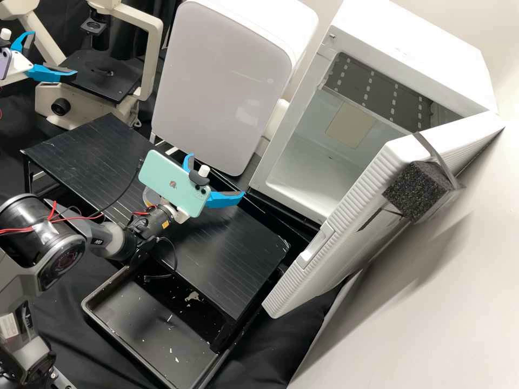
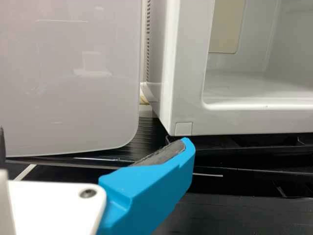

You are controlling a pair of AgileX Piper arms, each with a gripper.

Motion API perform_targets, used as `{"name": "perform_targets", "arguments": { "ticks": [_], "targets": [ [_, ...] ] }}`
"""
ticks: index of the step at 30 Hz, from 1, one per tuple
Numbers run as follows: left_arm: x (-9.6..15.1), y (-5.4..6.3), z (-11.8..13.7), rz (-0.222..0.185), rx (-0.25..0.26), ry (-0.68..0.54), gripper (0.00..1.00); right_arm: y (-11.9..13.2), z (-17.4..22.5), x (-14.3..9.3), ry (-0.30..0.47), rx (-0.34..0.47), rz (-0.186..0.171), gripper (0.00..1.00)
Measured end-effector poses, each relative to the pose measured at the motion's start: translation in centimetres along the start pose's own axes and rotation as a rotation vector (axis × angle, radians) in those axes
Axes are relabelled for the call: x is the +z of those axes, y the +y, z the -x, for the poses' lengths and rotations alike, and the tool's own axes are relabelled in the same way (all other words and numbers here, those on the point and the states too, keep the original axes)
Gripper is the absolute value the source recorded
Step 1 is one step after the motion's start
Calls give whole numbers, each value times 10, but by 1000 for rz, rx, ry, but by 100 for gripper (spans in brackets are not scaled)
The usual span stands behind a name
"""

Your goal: Place the petri dish in the incubator

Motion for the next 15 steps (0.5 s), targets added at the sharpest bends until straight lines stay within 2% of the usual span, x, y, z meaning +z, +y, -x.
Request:
{"name": "perform_targets", "arguments": {
  "ticks": [9,15],
  "targets": [
    [0,0,0,0,0,0,100,0,0,0,0,0,0,100],
    [0,0,0,0,0,0,100,4,21,2,14,18,5,100]
  ]
}}
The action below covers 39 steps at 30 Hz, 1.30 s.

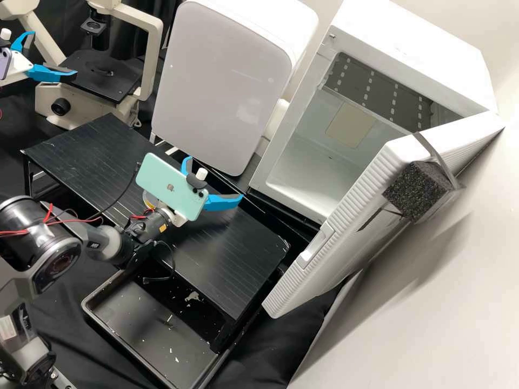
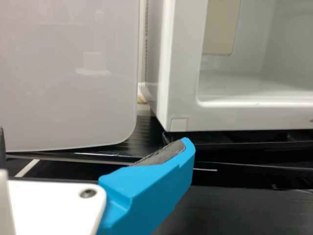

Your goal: Place the petri dish in the incubator

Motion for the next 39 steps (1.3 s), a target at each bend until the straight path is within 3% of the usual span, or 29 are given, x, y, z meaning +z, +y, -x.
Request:
{"name": "perform_targets", "arguments": {
  "ticks": [4,9,14,17,29,39],
  "targets": [
    [0,0,0,0,0,0,100,6,24,-8,71,45,-32,100],
    [0,0,0,0,0,0,100,5,56,-18,170,83,-32,100],
    [0,0,0,0,0,0,100,-15,76,-24,220,14,-36,100],
    [0,0,0,0,0,0,100,-25,82,-23,215,-31,-22,100],
    [0,0,0,0,0,0,100,-46,86,-9,146,-131,-30,100],
    [0,0,0,0,0,0,100,-60,83,-4,115,-186,11,100]
  ]
}}
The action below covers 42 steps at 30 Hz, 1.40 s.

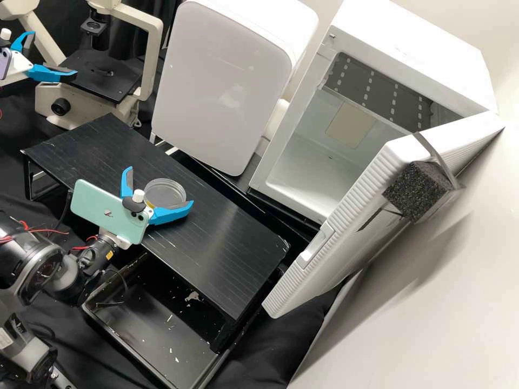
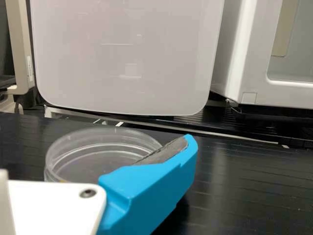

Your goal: Place the petri dish in the incubator

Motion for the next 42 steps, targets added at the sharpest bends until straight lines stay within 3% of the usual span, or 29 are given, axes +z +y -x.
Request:
{"name": "perform_targets", "arguments": {
  "ticks": [13,34,35,42],
  "targets": [
    [0,0,0,0,0,0,100,12,3,4,-38,43,7,100],
    [0,0,0,0,0,0,100,14,1,4,-56,21,30,100],
    [0,0,0,0,0,0,100,15,1,4,-55,20,33,0],
    [0,0,0,0,0,0,100,15,1,5,-45,9,32,0]
  ]
}}
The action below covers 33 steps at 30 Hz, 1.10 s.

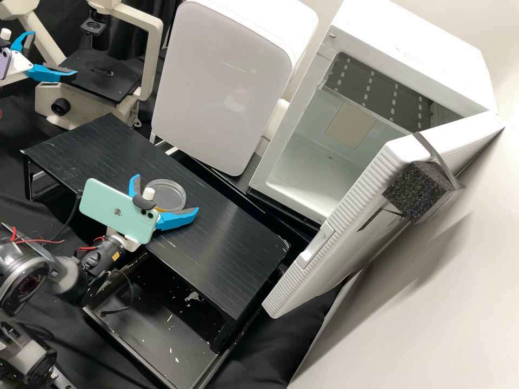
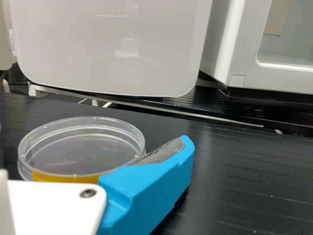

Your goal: Place the petri dish in the incubator

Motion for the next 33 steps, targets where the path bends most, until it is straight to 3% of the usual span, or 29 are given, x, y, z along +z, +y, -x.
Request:
{"name": "perform_targets", "arguments": {
  "ticks": [28,33],
  "targets": [
    [0,0,0,0,0,0,100,-2,0,-1,36,-29,-3,0],
    [0,0,0,0,0,0,100,-2,0,0,36,-33,-22,0]
  ]
}}
